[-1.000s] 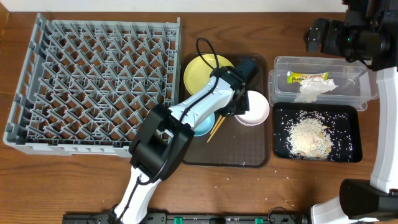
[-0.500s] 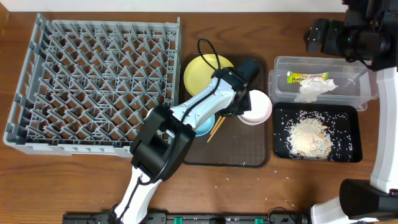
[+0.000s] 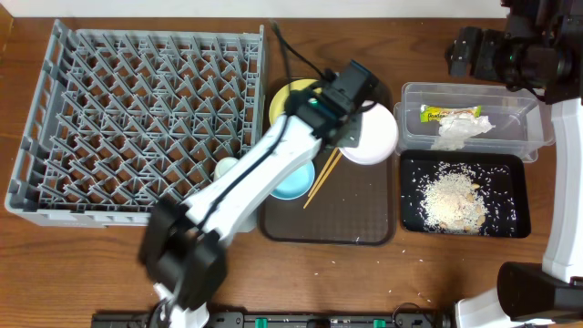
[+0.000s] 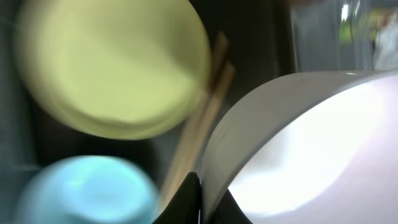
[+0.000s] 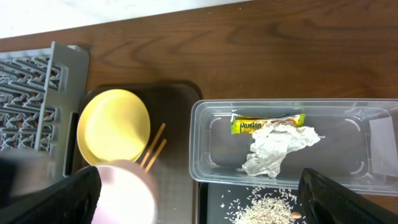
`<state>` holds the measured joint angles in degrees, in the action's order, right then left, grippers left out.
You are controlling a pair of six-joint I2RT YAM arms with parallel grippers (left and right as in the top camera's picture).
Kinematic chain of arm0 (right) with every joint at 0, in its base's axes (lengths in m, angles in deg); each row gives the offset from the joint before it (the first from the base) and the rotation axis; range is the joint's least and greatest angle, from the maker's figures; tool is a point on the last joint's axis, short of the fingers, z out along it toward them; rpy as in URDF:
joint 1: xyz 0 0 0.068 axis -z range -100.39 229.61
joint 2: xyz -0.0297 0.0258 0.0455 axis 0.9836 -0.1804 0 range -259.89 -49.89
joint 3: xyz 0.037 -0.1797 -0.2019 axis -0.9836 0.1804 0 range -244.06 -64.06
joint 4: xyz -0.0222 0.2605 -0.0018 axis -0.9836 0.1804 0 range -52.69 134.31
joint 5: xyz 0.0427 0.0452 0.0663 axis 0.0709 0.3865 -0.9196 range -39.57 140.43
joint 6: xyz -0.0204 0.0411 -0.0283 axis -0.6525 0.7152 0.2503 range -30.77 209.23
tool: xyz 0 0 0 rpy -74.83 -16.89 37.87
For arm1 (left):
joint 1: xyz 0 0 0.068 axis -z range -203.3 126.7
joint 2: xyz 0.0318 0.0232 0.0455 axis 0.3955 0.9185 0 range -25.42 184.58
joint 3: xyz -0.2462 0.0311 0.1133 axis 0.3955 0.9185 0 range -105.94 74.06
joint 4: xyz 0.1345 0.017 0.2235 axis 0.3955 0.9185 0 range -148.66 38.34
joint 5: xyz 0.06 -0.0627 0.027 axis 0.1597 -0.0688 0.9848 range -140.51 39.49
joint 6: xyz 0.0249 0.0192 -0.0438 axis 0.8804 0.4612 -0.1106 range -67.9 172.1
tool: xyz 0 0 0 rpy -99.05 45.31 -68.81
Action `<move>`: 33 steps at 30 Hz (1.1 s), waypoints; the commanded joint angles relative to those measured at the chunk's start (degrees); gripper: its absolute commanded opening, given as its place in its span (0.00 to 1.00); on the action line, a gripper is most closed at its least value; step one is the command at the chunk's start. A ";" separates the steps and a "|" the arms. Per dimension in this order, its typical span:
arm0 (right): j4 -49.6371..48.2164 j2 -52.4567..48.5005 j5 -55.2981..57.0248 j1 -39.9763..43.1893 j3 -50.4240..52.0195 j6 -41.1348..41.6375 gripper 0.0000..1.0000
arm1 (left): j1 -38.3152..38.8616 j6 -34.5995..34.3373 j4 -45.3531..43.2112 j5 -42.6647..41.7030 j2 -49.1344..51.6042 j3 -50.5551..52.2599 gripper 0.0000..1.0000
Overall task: Sort waste into correct bins and load items into the dishwasher
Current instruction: 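Carry the pink bowl left and place it in the dish rack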
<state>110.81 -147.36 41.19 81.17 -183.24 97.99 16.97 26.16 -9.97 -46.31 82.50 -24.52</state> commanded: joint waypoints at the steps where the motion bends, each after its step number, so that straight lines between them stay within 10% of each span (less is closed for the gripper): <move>1: 0.07 -0.13 -0.22 -0.46 0.15 0.61 0.99 | -1.16 7.39 1.81 24.35 -4.11 0.17 0.07; 10: 0.04 -0.13 -0.22 -0.46 0.15 0.61 0.99 | -9.18 9.84 2.80 58.86 -3.93 0.24 0.07; 22: 0.07 -0.13 -0.22 -0.46 0.15 0.61 0.99 | -18.97 8.90 -2.40 76.46 -3.32 10.86 0.07; 33: 0.04 -0.15 -0.22 -0.46 0.15 0.61 0.99 | -17.77 2.25 -13.68 76.41 -3.26 24.59 0.07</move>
<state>110.81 -147.36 41.19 81.17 -183.24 97.96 -1.84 30.93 -21.23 27.88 78.63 -1.70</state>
